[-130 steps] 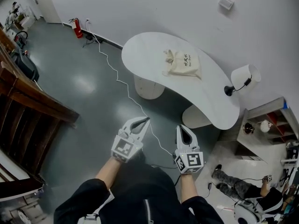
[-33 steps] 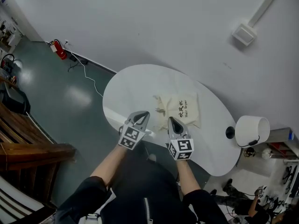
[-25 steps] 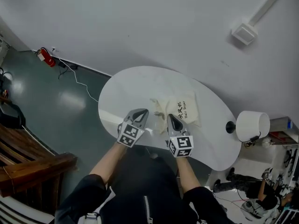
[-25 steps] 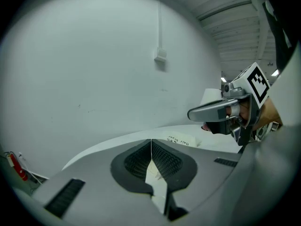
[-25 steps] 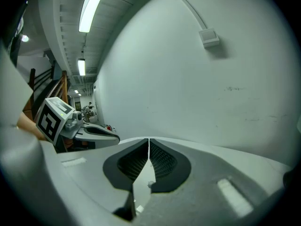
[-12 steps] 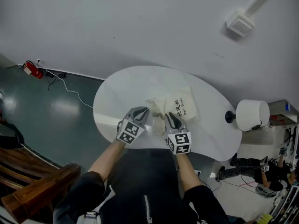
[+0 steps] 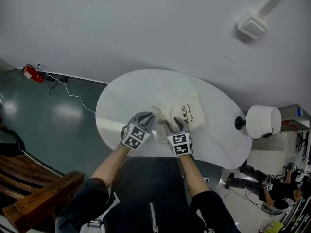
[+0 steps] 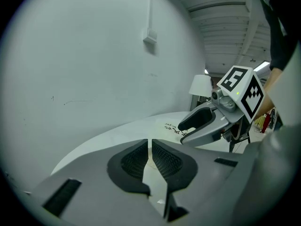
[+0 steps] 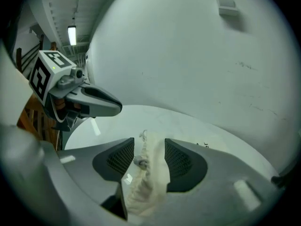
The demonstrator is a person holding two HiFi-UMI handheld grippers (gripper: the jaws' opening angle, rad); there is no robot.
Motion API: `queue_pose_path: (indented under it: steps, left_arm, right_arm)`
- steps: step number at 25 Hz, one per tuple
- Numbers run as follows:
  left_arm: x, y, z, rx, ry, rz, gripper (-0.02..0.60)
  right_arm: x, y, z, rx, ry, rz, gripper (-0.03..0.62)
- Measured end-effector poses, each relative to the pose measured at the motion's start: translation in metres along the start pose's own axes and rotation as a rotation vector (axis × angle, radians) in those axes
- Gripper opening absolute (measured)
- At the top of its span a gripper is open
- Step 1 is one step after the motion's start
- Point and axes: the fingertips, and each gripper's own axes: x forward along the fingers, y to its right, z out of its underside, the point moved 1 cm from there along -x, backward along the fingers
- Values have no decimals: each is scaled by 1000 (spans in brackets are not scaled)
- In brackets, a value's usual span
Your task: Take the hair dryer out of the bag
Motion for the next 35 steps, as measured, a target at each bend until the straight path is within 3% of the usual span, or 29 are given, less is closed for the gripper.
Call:
queue_pose_path:
  steps: [9,14,19,27,35]
  left_arm:
    - [10,-3,17,-1,-64,20,20]
    - [17,3,31,-13,-104,53,106]
    - [28,14,40,10,-144,90,127]
    - [52,49,52,124,-218,199,167]
    - [80,70,57,185,-249,264,190]
  right_arm:
    - [33,4,33,-61,-162,-22,193]
    - [36,11,44,-77,-229,-2,148]
    - [33,12,44,-72,-244,-31,40]
    - [28,16,38,-50,-202,-67,32]
    - [15,21,26,-16,-206,-89,31]
